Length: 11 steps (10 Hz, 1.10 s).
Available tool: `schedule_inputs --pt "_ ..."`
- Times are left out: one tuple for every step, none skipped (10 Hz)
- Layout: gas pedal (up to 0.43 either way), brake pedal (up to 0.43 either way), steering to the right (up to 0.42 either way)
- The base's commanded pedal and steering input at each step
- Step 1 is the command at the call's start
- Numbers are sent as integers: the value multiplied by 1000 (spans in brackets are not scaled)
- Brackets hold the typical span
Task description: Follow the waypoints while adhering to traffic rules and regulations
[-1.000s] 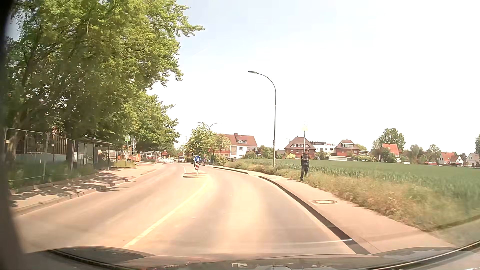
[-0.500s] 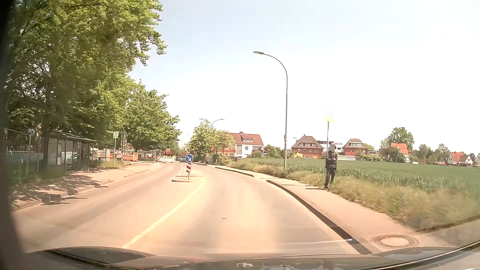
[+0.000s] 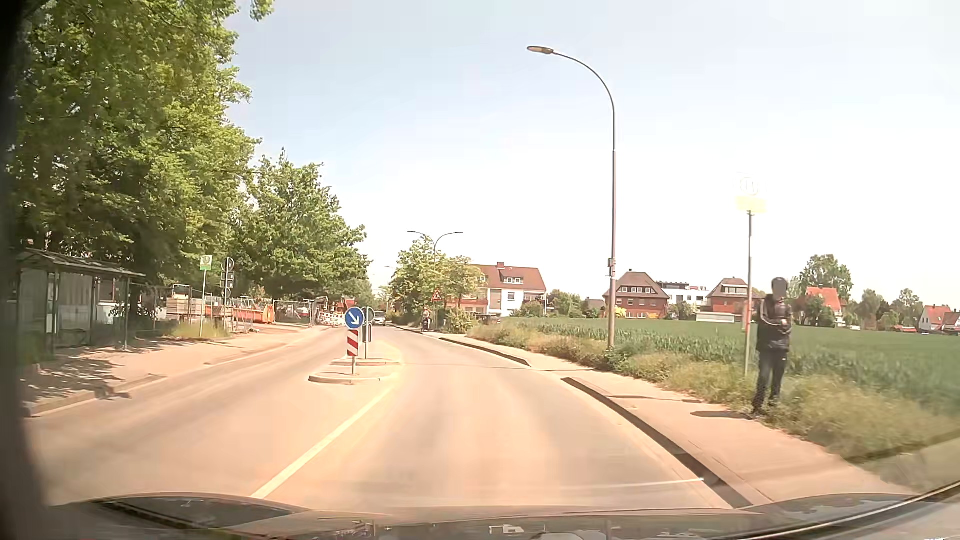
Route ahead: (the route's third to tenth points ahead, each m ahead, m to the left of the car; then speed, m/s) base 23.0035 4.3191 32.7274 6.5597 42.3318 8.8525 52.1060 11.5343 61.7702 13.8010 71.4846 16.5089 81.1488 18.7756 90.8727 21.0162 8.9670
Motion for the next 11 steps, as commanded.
schedule_inputs --pt "130 0 -41" --pt "130 0 -43" --pt "130 0 -43" --pt "130 0 -43" --pt "130 0 -43" --pt "130 0 -43" --pt "130 0 -43" --pt "130 0 -44" --pt "118 0 -43" --pt "87 0 -43" --pt "87 0 -43"
